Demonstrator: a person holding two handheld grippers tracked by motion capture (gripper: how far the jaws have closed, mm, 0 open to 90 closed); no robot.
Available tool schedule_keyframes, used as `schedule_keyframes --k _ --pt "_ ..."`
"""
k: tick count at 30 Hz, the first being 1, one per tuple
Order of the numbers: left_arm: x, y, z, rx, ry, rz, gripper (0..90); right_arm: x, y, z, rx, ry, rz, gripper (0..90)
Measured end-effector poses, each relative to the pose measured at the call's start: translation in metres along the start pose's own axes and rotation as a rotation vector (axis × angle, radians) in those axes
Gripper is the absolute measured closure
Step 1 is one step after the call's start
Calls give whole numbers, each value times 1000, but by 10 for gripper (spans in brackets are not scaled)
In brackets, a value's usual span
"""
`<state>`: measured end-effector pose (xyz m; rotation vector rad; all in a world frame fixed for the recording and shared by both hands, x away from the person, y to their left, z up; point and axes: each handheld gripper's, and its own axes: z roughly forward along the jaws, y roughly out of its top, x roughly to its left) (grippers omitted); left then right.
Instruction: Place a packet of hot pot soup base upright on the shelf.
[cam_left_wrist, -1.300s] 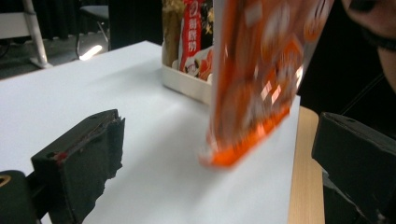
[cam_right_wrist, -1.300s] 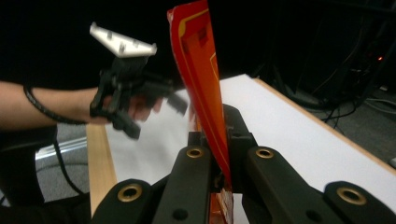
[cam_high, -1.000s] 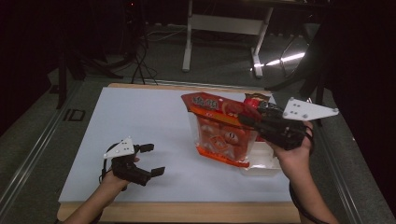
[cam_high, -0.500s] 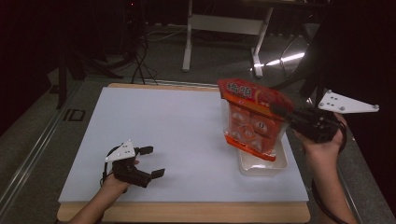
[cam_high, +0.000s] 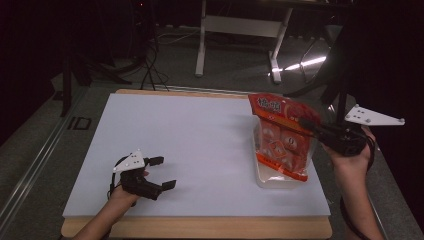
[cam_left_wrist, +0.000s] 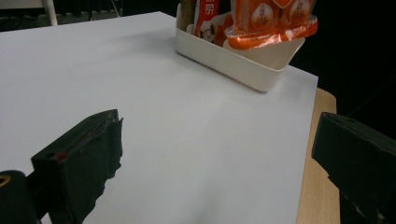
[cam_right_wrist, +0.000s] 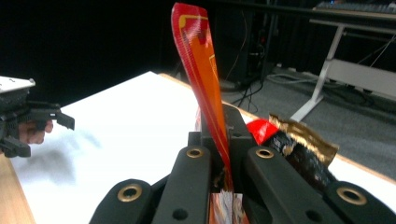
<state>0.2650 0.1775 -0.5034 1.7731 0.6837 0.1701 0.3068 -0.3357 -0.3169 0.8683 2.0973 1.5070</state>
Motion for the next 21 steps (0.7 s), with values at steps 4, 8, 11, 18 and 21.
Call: schedule_keyframes --k 4,8,11,18,21 --pt "0 0 0 0 -1 0 24 -5 -9 5 18 -4 22 900" --pt "0 0 1 2 0 0 24 -8 -17 10 25 0 40 900" --pt "1 -1 1 1 0 -2 24 -9 -22 13 29 -3 54 900" --pt "2 -3 2 5 -2 -10 24 -17 -42 15 29 -2 114 900" --pt "2 -3 3 10 -5 -7 24 -21 -52 15 22 10 153 900"
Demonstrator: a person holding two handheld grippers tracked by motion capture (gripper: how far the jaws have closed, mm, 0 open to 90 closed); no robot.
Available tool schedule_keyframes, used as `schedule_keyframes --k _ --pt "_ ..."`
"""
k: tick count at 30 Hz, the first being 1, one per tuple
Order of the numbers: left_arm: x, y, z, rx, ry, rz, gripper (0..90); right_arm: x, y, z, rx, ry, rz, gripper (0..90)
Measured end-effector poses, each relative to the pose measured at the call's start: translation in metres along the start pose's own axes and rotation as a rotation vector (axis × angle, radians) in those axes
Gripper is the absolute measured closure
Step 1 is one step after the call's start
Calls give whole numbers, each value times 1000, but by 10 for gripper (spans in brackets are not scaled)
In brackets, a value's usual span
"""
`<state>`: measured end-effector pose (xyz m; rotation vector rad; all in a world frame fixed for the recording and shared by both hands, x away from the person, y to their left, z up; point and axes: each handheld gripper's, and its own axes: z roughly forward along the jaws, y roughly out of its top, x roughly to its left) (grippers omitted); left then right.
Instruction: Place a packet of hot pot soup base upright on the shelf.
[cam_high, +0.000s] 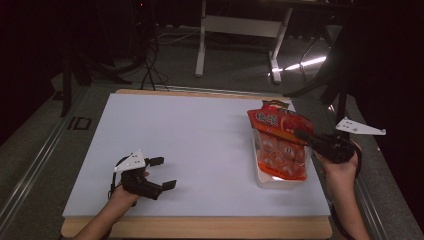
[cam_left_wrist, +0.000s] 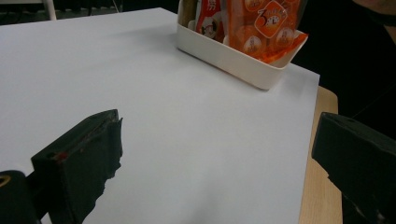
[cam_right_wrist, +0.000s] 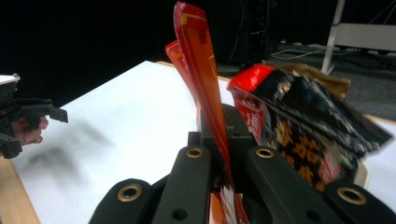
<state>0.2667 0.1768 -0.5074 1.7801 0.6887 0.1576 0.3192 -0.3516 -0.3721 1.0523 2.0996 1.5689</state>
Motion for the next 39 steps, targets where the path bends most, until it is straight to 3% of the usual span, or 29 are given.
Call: schedule_keyframes --k 2,5,9,19,24,28,32,36,39 --pt "0 0 0 2 0 1 24 -5 -6 -2 -16 10 33 900" --pt "0 -1 1 5 1 3 24 -9 -12 -5 -21 1 45 900" --pt "0 -1 1 3 2 2 24 -12 -22 -7 0 -30 34 900" --pt "1 -2 1 4 2 0 24 -17 -40 -10 -6 -13 61 899" --pt "1 -3 1 7 3 -5 24 -22 -39 -11 -8 -47 57 898" --pt "2 -4 2 9 2 -10 24 -23 -39 -12 -14 -24 84 898" --pt "1 -3 1 5 3 -4 24 -23 -37 -13 -9 -79 64 897" --pt "2 -4 1 1 3 -11 24 -31 -37 -14 -15 -85 114 895" --pt "2 -4 2 7 4 -10 24 -31 -37 -14 -15 -87 109 894"
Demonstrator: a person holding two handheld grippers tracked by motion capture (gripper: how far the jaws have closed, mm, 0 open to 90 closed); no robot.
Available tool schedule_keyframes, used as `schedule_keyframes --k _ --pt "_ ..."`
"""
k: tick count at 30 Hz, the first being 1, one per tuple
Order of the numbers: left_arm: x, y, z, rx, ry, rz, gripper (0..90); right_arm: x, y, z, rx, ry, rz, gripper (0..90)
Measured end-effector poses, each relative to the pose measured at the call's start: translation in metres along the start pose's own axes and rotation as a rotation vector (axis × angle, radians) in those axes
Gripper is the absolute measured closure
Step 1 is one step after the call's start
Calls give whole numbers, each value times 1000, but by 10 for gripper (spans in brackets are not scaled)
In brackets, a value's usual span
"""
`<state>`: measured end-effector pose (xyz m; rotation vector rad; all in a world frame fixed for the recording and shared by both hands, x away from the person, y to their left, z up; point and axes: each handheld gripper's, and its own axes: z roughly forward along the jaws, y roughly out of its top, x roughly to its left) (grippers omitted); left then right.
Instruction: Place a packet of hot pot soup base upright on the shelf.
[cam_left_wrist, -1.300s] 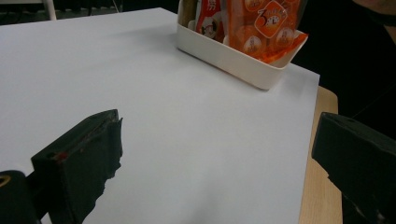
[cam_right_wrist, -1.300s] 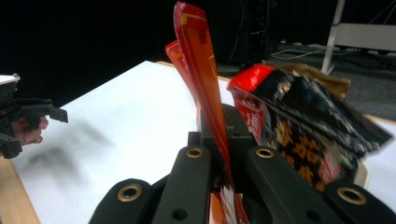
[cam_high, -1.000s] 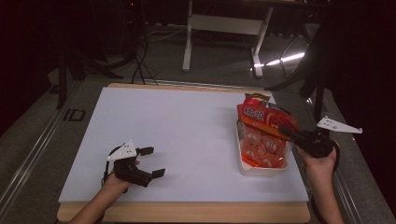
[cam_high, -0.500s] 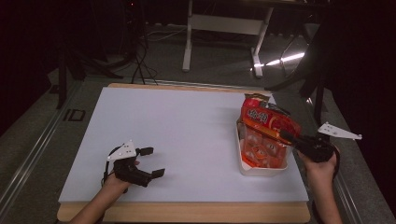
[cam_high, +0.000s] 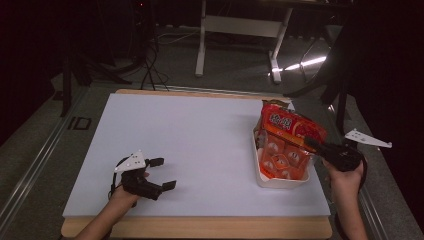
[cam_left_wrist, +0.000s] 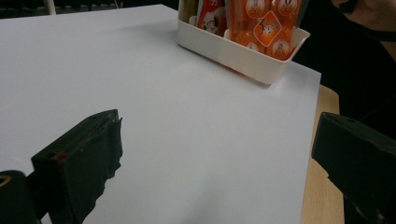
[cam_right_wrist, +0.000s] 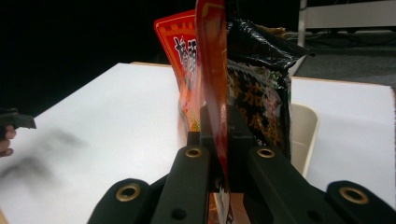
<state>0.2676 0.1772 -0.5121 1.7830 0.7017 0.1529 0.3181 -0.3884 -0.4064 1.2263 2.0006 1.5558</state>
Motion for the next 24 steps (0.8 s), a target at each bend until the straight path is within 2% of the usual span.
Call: schedule_keyframes --k 4,9,16,19,22,24 --pt "-1 0 1 6 1 11 24 -1 1 0 12 -27 -14 893" --pt "0 0 1 5 1 7 24 -5 2 0 13 -52 0 892" --pt "0 0 1 2 -2 6 24 -3 4 0 21 -36 2 864" --pt "0 0 1 3 -4 6 24 1 6 -1 15 -17 -1 794" --pt "-1 0 2 4 -4 9 24 8 12 -6 -14 8 -3 671" --pt "0 0 2 3 -3 7 24 16 19 -10 -26 10 -30 601"
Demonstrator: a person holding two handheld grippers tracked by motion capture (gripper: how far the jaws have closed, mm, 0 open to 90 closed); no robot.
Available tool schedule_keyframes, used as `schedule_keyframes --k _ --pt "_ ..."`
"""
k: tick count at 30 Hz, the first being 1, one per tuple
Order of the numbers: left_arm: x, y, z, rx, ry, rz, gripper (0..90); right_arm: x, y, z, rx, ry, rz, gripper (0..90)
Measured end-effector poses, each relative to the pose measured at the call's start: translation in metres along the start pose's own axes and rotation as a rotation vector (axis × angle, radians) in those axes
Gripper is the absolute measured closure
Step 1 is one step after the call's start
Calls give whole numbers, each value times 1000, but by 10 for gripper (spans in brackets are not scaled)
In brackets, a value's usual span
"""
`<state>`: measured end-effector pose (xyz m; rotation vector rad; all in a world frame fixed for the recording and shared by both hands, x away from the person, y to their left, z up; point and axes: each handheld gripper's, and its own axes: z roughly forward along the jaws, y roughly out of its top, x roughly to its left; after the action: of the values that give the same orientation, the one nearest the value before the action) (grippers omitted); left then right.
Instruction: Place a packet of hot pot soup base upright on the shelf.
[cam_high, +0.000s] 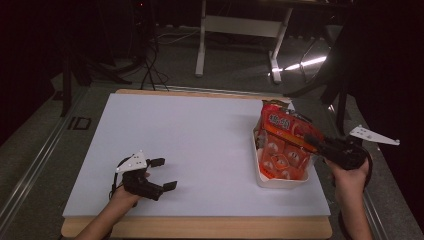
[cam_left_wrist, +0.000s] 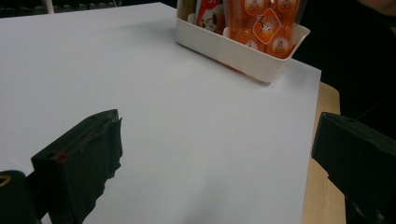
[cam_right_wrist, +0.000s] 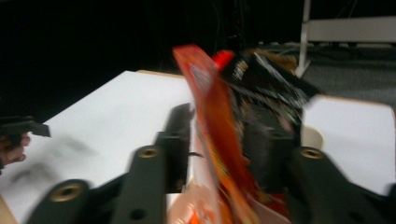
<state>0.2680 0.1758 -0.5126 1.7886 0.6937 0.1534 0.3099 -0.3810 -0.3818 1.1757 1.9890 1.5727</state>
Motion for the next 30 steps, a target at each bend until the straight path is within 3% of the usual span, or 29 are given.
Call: schedule_keyframes --k 7,10,11,15,20,23,30 --pt "0 0 0 0 0 2 24 40 30 -11 -77 29 -99 412" --pt "-1 0 -1 -2 1 1 24 55 37 -13 -97 46 -142 398" --pt "-1 0 -1 -3 0 0 24 66 40 -13 -106 65 -159 389" --pt "-1 0 -1 -4 -1 5 24 81 42 -11 -106 91 -190 375" --pt "-1 0 -1 -1 -3 3 24 95 31 5 -67 146 -197 323" --pt "-1 0 -1 -3 -4 4 24 101 16 23 -20 183 -184 280" --pt "-1 -1 -1 -4 -4 2 24 105 -4 46 32 235 -168 176"
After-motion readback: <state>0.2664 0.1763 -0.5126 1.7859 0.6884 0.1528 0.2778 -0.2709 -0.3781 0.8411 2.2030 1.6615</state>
